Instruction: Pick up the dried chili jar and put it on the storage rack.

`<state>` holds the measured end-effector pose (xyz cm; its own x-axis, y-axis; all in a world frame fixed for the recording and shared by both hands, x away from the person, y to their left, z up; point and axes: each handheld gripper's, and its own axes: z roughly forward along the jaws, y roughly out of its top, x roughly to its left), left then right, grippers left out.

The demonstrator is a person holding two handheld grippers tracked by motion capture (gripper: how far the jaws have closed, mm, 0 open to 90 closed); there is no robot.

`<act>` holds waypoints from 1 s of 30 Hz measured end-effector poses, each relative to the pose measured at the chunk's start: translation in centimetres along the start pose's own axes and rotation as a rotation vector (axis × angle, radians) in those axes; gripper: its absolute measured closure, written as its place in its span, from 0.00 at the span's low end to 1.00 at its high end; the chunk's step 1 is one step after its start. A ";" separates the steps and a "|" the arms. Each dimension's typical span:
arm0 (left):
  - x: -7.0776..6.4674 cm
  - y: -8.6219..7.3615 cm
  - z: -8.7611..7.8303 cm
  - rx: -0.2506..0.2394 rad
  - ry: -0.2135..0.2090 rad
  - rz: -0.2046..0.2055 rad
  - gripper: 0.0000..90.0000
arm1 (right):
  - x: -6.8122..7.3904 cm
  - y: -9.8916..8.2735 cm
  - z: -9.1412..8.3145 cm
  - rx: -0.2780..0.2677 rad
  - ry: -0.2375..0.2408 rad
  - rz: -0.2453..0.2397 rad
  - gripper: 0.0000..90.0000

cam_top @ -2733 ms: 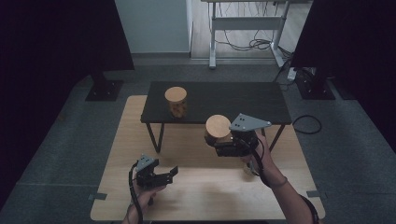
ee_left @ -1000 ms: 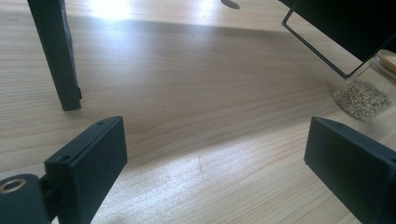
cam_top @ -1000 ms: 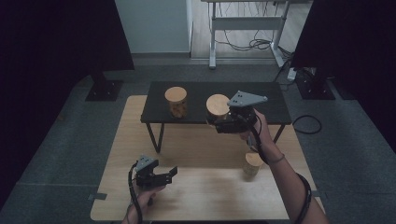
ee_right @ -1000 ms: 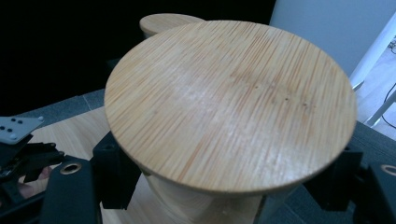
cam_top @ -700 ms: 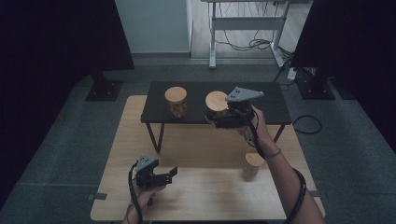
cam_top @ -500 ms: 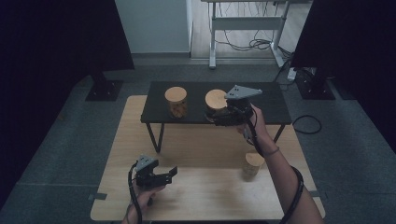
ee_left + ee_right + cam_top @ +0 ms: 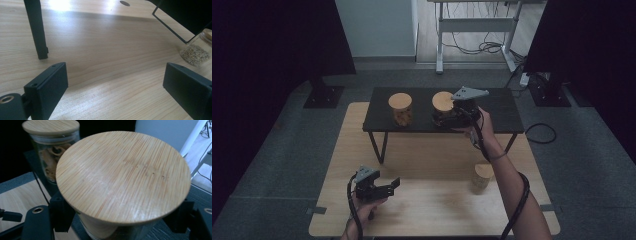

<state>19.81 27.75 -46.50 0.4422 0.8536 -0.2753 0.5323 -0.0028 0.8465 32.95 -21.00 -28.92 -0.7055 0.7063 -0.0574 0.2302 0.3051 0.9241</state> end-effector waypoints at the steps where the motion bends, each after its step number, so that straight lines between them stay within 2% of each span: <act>1: 0.0 0.0 0.0 0.000 0.000 -0.002 0.06 | 0.0 -0.1 0.1 0.000 -0.005 0.004 0.27; 6: 0.0 0.0 0.1 0.004 0.002 -0.002 0.06 | 0.3 -0.5 0.5 -0.001 -0.038 0.024 0.27; 12: -0.1 0.0 0.1 0.005 0.002 0.000 0.06 | 0.1 -0.5 0.7 0.013 -0.041 0.036 0.27; 15: -0.1 0.0 0.1 0.005 0.003 0.000 0.06 | 0.5 -0.5 0.9 0.011 -0.073 0.050 0.27; 30: -0.1 0.0 0.1 0.005 0.004 0.000 0.06 | 0.6 -0.8 0.9 0.004 -0.076 0.058 0.27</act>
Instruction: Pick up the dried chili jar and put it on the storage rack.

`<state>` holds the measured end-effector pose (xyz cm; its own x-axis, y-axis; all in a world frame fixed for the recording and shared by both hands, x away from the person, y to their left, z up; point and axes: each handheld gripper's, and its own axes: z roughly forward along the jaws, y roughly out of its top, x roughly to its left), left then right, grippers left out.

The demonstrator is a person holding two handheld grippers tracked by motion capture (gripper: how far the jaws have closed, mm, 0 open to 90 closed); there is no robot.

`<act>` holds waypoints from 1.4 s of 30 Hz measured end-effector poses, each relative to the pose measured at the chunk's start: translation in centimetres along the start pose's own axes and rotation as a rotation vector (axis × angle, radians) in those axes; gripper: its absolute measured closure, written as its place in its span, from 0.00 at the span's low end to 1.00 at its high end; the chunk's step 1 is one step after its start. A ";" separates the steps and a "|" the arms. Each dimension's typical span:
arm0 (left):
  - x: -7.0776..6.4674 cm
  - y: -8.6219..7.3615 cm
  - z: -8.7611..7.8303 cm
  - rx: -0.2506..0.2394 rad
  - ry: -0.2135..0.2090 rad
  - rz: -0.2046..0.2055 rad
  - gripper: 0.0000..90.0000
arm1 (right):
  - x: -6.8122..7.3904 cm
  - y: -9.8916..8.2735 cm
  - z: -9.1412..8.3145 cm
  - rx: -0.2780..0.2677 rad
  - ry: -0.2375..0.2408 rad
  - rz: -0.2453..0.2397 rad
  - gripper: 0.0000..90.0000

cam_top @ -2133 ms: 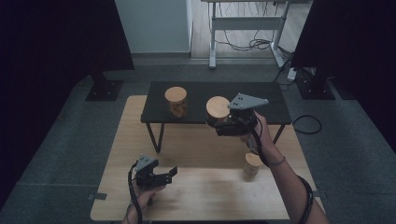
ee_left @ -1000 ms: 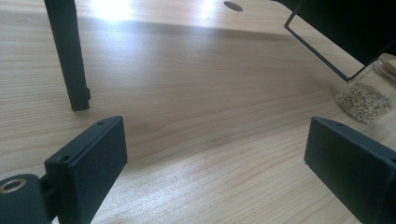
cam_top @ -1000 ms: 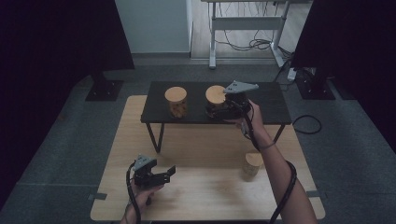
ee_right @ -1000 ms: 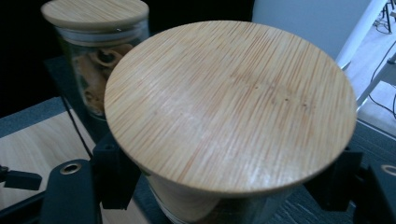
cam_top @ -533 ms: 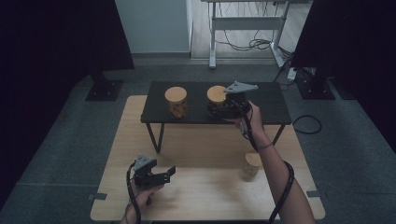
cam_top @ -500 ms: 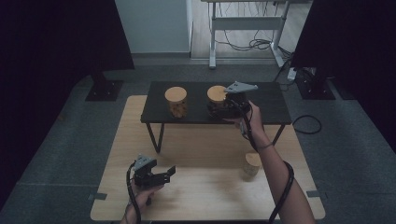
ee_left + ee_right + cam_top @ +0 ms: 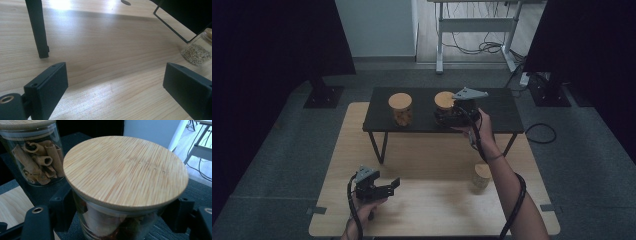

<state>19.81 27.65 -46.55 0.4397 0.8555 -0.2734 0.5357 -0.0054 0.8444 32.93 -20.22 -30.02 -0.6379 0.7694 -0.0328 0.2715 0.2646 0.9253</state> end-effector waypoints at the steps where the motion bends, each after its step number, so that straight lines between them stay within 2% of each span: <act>1: 0.0 0.0 0.0 0.001 0.000 0.001 0.06 | 0.0 0.0 0.0 0.000 0.000 0.001 0.27; 8: 0.0 0.0 0.1 0.005 0.001 0.004 0.06 | 0.0 0.0 0.0 0.002 0.004 -0.007 0.25; 11: 0.0 0.0 0.0 0.000 0.004 0.000 0.06 | 0.1 0.0 0.0 0.004 0.004 0.001 0.19; 18: -0.1 0.0 0.0 -0.001 0.004 0.006 0.06 | 0.5 -0.6 -0.7 -0.008 -0.005 0.024 0.14; 20: -0.1 0.0 0.0 0.001 0.004 0.007 0.06 | 0.2 -1.0 -1.1 -0.021 0.005 0.051 0.14; 23: -0.2 0.0 0.1 0.001 0.004 0.009 0.06 | 0.3 -1.3 -1.4 -0.025 0.001 0.061 0.13; 34: -0.5 0.0 0.1 0.000 0.004 0.014 0.06 | 1.4 -3.2 -2.9 -0.035 0.012 0.061 0.12; 42: -0.7 -0.1 0.0 0.001 0.000 0.020 0.06 | 2.7 -5.0 -5.0 -0.077 0.005 0.054 0.11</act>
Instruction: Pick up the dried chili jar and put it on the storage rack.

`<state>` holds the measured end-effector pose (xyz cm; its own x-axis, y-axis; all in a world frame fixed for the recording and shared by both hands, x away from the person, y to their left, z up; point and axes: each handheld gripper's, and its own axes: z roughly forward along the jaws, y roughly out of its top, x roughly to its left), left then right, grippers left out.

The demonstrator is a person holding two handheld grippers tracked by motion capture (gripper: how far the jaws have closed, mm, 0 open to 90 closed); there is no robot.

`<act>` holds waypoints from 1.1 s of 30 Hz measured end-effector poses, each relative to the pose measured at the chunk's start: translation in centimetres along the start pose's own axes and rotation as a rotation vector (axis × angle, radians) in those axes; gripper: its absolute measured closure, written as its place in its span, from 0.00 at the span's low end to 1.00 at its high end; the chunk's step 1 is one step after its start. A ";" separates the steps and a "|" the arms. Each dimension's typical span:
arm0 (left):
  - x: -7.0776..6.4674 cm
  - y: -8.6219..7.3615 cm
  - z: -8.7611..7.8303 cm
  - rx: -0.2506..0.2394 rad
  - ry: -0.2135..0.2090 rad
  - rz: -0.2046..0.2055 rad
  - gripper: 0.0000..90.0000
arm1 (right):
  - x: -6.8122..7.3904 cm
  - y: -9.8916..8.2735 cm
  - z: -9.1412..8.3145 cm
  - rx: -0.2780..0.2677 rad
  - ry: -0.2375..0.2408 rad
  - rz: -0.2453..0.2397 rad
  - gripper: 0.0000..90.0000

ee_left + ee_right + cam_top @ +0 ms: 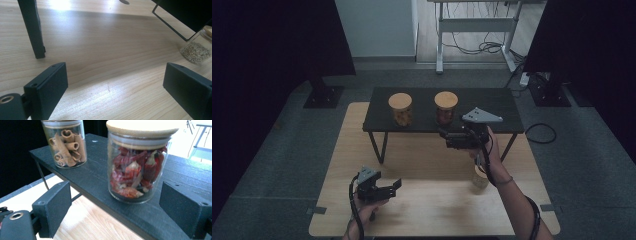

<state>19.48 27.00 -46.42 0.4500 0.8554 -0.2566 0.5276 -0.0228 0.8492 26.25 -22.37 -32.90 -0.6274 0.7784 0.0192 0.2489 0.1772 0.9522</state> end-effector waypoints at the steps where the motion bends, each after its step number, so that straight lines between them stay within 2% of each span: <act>1: 0.0 0.0 0.0 0.000 0.000 0.001 0.06 | 0.1 -0.2 -0.2 -0.003 0.001 -0.001 0.11; 10: -0.1 -0.1 0.1 0.006 -0.003 -0.001 0.06 | 1.0 -3.1 -2.1 -0.014 0.008 -0.019 0.10; 20: 0.0 0.0 0.1 0.011 -0.004 0.000 0.06 | 2.4 -8.0 -4.1 -0.030 0.012 -0.026 0.10; 33: 0.1 -0.1 0.1 0.013 0.001 -0.005 0.06 | 3.7 -13.5 -5.8 -0.047 0.023 0.037 0.10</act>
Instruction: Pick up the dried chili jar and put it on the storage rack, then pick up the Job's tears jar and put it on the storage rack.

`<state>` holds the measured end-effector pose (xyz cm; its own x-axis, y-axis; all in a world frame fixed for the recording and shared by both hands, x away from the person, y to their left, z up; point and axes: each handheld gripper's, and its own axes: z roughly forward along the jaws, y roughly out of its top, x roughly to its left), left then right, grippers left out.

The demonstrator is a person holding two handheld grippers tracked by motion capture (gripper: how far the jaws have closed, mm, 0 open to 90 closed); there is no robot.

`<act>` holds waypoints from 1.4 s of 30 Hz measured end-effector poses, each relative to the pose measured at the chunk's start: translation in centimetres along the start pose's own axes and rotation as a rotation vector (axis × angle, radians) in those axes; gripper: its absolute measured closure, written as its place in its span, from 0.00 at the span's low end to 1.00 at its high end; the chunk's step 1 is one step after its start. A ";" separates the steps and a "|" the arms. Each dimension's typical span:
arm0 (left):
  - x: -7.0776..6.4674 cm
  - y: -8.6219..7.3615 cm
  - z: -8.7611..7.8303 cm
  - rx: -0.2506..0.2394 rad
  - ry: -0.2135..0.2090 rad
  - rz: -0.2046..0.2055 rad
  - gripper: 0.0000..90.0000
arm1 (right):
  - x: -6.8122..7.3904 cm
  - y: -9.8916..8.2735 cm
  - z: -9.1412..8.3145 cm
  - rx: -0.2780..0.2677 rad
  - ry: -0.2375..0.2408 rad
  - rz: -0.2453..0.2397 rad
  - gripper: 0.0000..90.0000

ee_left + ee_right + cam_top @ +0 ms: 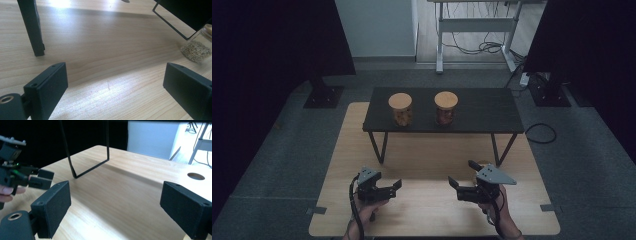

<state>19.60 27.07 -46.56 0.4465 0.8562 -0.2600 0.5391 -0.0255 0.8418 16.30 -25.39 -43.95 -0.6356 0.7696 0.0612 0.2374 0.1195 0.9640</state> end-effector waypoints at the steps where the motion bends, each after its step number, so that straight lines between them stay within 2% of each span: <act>1: 0.0 0.0 0.0 0.000 0.000 0.000 0.06 | 0.0 -0.4 -0.1 -0.001 0.004 0.000 0.10; 8: 0.0 0.0 0.1 0.003 0.003 0.000 0.06 | 0.7 -3.0 -0.2 0.024 0.027 0.018 0.09; 11: -0.1 -0.1 0.1 0.004 0.004 0.005 0.06 | 1.1 -3.5 0.1 0.055 0.031 -0.007 0.09; 15: 0.0 -0.1 0.1 0.008 0.006 0.008 0.06 | 1.3 -4.1 0.6 0.086 0.042 -0.006 0.09; 20: 0.0 -0.1 0.1 0.009 0.010 0.010 0.06 | 1.4 -4.3 0.9 0.105 0.062 0.000 0.10; 27: 0.0 -0.1 -0.1 0.002 0.011 0.010 0.06 | 1.4 -4.4 0.7 0.101 0.067 0.004 0.09; 33: -0.1 -0.1 0.0 0.008 0.011 0.014 0.06 | 1.3 -4.4 0.4 0.089 0.056 0.031 0.06; 37: -0.2 -0.1 0.0 0.007 0.011 0.016 0.06 | 1.3 -4.2 0.3 0.109 0.044 0.057 0.01; 42: -0.2 -0.1 0.1 0.012 0.013 0.016 0.06 | 1.0 -4.1 0.0 0.115 0.060 0.066 0.00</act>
<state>19.50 26.85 -46.62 0.4462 0.8621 -0.2402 0.5402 -0.0455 0.8403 14.67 -25.15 -47.84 -0.6580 0.7395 0.1423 0.3607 0.1436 0.9216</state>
